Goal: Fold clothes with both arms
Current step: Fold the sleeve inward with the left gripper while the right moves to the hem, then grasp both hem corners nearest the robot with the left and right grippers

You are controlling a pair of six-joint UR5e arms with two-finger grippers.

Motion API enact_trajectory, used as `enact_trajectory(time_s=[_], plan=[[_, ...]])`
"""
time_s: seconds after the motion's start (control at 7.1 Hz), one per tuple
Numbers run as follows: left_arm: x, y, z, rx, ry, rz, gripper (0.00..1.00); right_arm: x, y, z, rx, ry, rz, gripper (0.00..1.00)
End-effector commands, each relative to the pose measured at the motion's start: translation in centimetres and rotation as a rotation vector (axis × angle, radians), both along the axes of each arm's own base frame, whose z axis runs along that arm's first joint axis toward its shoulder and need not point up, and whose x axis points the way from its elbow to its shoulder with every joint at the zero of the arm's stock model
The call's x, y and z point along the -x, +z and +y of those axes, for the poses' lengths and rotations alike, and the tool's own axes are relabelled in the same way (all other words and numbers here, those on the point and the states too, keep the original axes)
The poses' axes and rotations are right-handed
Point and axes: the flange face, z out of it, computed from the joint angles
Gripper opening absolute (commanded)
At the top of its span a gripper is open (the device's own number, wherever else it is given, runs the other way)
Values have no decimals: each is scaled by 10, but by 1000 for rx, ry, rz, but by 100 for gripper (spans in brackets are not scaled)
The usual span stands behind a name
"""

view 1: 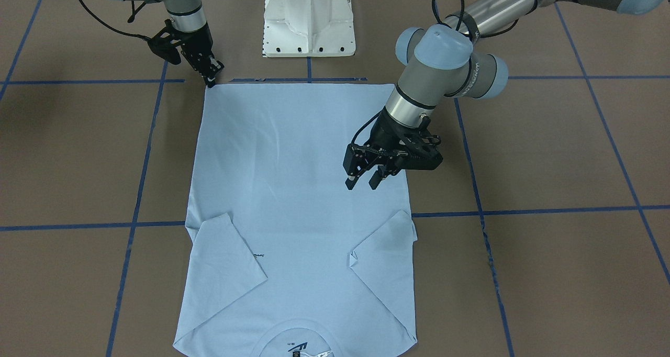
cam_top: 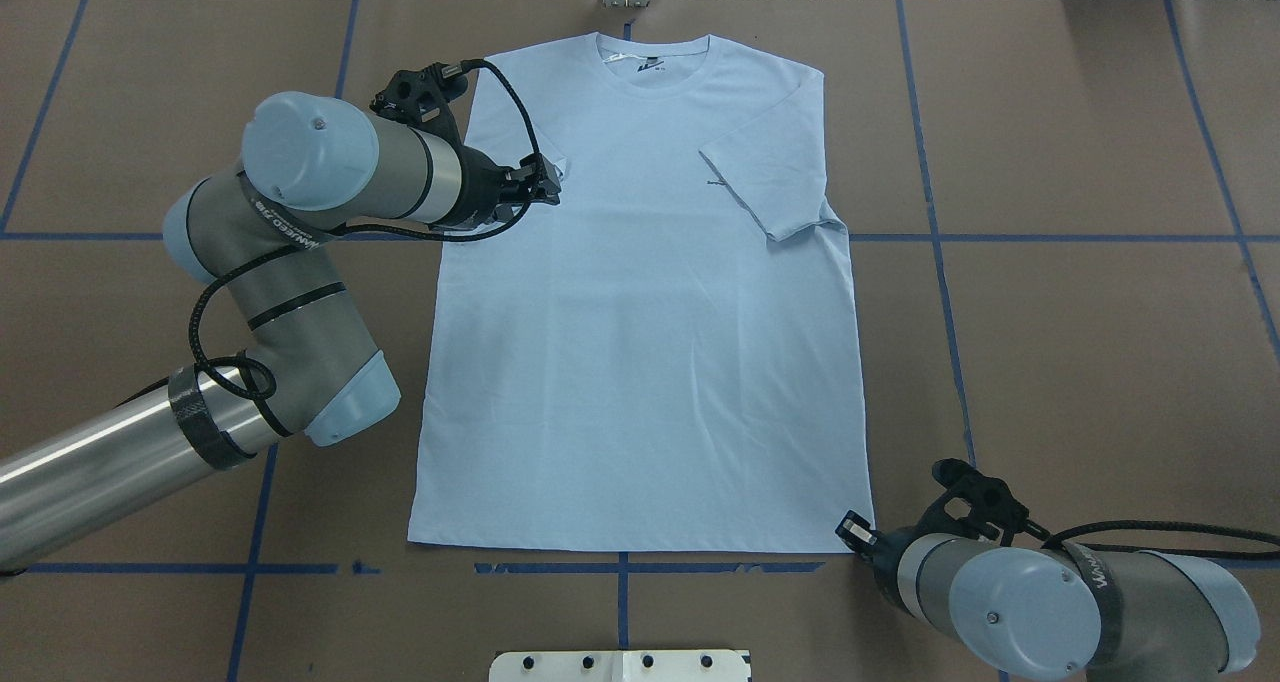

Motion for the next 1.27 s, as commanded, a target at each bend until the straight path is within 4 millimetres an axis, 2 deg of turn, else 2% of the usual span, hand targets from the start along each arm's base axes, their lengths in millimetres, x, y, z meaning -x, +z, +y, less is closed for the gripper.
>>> enact_trajectory(time_s=[0.0, 0.14, 0.28, 0.42, 0.56, 0.7, 0.99, 1.13], plan=[[5, 1, 32, 74, 4, 31, 63, -10, -19, 3, -5, -7, -37, 0], [4, 16, 103, 167, 57, -6, 63, -21, -30, 4, -6, -8, -60, 0], [-6, 19, 185, 213, 62, -46, 63, -28, -34, 4, -7, -6, -69, 0], [-1, 49, 247, 244, 72, -108, 63, -33, -36, 5, -4, -10, -73, 0], [0, 87, 297, 311, 87, -163, 63, -35, -39, 7, 3, -19, -80, 0], [-5, 116, 324, 291, 68, -226, 63, -35, -39, 7, 2, -28, -79, 0], [-11, 119, 328, 299, 68, -293, 62, -33, -33, 9, 5, -41, -67, 0], [-15, 110, 328, 299, 69, -290, 61, -35, -25, 9, 8, -40, -50, 0]])
